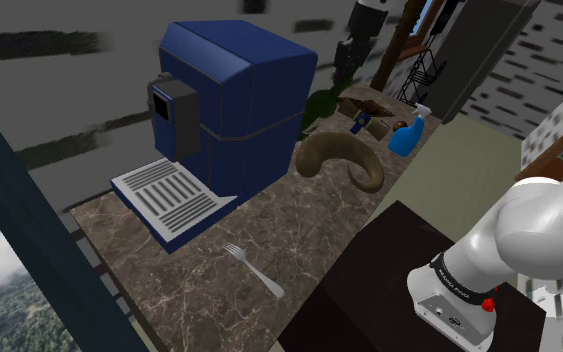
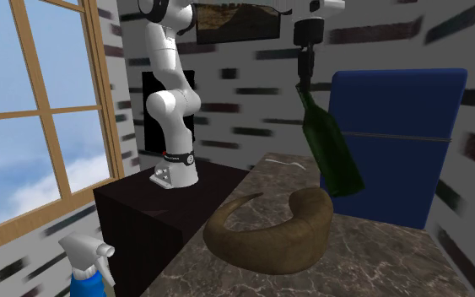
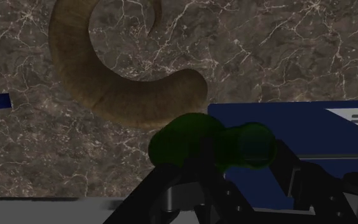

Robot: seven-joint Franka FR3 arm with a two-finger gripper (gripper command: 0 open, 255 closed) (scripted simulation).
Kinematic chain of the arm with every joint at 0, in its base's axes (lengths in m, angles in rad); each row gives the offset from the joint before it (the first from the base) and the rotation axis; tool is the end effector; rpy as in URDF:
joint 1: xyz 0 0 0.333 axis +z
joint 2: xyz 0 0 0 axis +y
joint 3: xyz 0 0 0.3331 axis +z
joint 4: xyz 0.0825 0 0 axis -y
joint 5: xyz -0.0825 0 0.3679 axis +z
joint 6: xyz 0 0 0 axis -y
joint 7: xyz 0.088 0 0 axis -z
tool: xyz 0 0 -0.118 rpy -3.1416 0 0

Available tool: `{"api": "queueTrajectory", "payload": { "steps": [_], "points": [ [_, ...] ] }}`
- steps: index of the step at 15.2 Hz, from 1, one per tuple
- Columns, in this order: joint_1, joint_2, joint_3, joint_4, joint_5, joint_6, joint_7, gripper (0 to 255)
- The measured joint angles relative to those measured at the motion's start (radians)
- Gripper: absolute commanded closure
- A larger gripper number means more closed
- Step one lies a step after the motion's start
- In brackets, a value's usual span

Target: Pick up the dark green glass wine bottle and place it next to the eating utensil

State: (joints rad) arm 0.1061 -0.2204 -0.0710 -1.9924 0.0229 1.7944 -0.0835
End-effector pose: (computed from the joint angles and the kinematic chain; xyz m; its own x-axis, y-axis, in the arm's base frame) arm 0.4751 0.0161 0.5672 0.9931 0.1146 0.0248 0.1154 -0.9927 -0.0360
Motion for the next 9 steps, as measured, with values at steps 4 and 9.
{"api": "queueTrajectory", "payload": {
  "steps": [4, 9],
  "points": [
    [0.047, -0.027, 0.065, -0.04, 0.026, 0.018, 0.103, 255],
    [0.095, -0.049, 0.14, -0.056, 0.045, 0.016, 0.216, 255]
  ]
}}
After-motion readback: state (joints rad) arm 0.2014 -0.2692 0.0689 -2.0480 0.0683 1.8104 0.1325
